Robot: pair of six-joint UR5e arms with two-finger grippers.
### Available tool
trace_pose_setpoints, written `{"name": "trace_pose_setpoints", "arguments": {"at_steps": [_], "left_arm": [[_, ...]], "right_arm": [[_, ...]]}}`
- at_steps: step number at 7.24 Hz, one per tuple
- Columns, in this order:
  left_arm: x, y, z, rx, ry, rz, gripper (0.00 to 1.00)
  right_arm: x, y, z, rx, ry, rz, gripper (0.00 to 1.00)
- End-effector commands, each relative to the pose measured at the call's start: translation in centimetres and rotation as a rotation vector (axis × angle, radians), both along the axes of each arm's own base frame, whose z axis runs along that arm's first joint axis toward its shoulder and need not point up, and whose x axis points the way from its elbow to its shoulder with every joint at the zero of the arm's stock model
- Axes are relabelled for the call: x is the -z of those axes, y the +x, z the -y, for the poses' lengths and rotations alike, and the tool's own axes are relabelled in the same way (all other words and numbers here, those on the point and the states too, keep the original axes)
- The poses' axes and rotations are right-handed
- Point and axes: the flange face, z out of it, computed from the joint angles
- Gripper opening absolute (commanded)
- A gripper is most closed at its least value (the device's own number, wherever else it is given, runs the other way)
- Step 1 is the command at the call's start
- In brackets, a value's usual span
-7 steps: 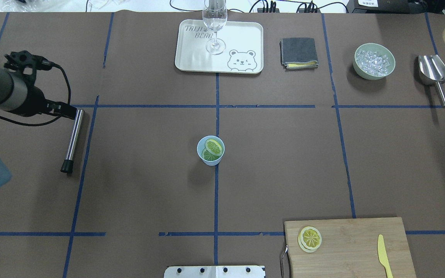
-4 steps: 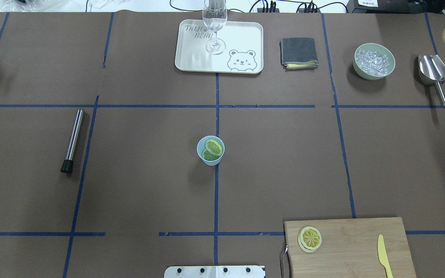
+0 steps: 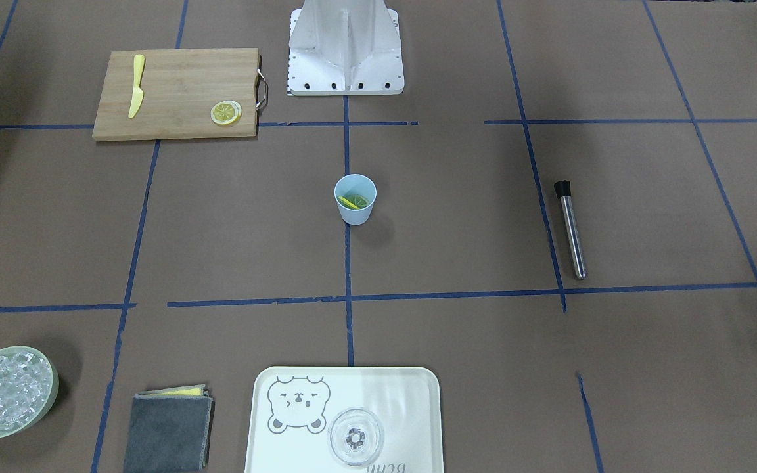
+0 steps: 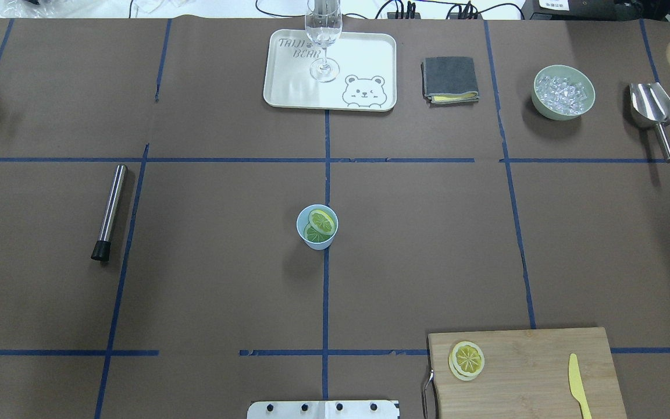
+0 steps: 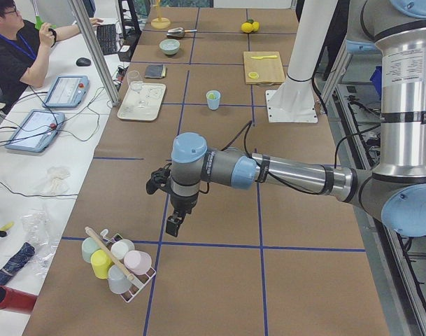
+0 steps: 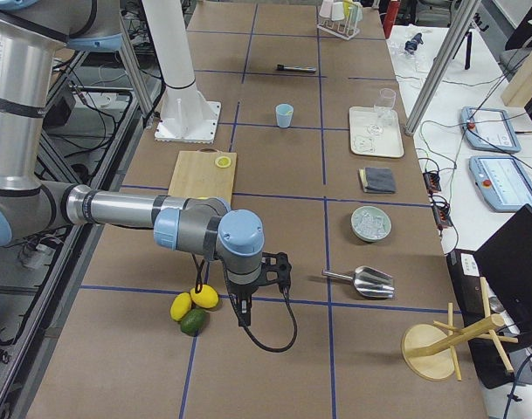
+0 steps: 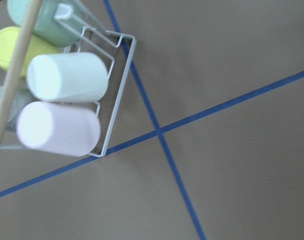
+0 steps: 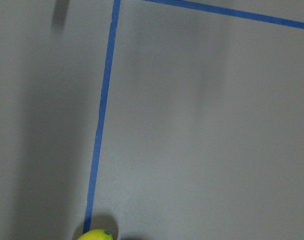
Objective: Squeeze lemon into cup
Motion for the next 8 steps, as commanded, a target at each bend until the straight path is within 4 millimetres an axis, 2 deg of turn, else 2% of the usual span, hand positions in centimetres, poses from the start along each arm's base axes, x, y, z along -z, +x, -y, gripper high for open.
{"name": "trace_pose_setpoints", "arguments": {"at_steps": [1, 2, 3, 4, 7, 8], "left_arm": [[-2.7, -1.6, -2.8, 0.016, -0.103, -0.101, 1.00], [-2.8, -1.0, -3.0, 0.022, -0.120, -0.192, 1.00], [-3.1, -0.8, -3.8, 0.067, -0.157, -0.215, 1.00], [-3.4, -0.8, -4.3, 0.061, -0.111, -0.208, 1.00], [-2.3, -0.8, -3.3, 0.057, -0.073, -0.201, 1.00], [-2.4, -0.8, -3.6, 0.058, -0.075, -0.201, 1.00]], "right_arm": [[0.1, 0.0, 0.0, -0.001, 0.000, 0.000, 1.00], [0.1, 0.0, 0.0, -0.001, 0.000, 0.000, 1.00], [0.1, 0.0, 0.0, -0.003, 0.001, 0.001, 1.00], [0.1, 0.0, 0.0, -0.001, 0.000, 0.000, 1.00], [0.1, 0.0, 0.1, -0.002, 0.002, -0.001, 1.00], [0.1, 0.0, 0.1, -0.002, 0.002, -0.001, 1.00]]}}
